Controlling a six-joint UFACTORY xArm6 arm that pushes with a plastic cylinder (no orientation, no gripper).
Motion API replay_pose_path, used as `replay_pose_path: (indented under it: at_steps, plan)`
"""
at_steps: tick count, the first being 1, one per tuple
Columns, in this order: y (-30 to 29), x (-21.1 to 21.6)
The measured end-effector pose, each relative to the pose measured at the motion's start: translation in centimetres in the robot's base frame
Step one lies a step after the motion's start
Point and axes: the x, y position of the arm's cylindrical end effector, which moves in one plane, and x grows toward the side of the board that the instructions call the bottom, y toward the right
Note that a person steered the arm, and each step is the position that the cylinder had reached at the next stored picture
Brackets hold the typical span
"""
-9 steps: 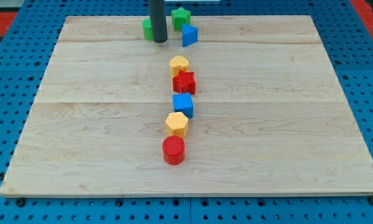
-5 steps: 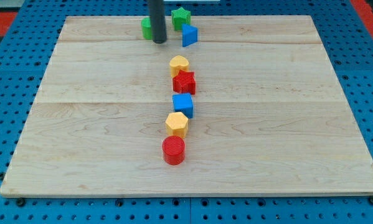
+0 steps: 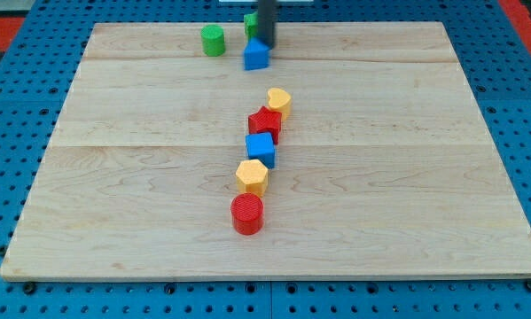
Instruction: Move the triangle diagonally top right to the yellow heart
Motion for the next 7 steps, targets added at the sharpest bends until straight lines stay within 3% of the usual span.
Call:
replay_pose_path:
  at_steps: [1, 2, 5, 6, 7]
  plan:
    - [-9.5, 5.8]
    - [-6.3, 7.7]
    - [18.5, 6.1]
    - [20.7, 8.9]
    - [21.5, 16.1]
